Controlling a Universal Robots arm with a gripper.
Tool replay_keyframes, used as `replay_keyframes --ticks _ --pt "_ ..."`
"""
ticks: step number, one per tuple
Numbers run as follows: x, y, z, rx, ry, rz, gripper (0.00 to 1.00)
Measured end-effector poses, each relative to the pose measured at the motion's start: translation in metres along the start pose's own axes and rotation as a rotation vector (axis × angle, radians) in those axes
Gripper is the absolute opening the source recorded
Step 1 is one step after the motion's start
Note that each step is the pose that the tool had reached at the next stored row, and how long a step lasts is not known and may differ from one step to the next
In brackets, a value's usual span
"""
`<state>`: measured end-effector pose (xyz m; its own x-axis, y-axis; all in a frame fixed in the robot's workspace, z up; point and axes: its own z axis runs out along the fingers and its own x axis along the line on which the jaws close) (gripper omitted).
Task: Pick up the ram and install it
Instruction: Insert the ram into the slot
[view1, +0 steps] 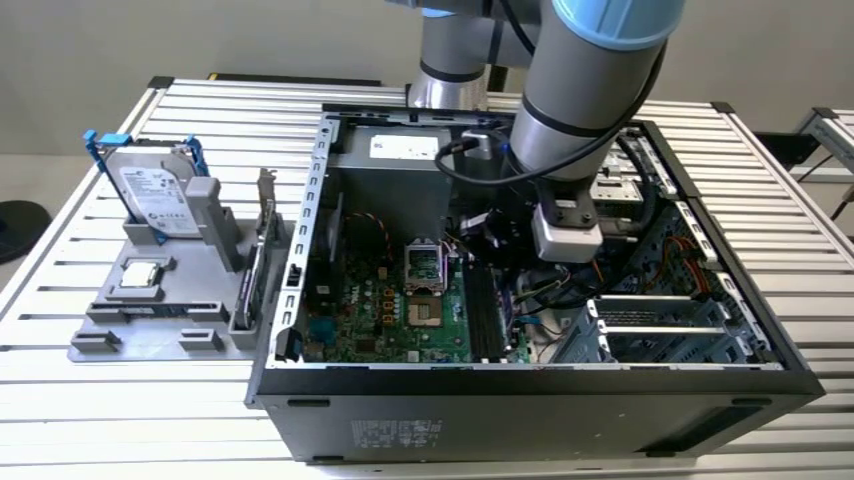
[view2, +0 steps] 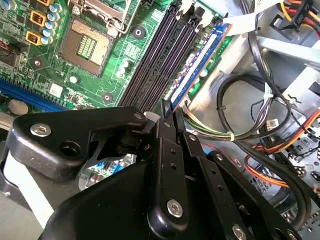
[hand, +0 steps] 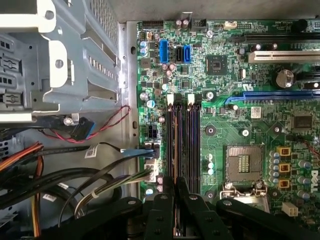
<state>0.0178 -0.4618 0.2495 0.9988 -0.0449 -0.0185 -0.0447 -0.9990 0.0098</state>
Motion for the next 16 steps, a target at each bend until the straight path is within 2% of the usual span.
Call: replay_keyframes --ticks 16 --pt "0.0002 0.0019 0.0106 -0.0001 0.0000 0.000 0.00"
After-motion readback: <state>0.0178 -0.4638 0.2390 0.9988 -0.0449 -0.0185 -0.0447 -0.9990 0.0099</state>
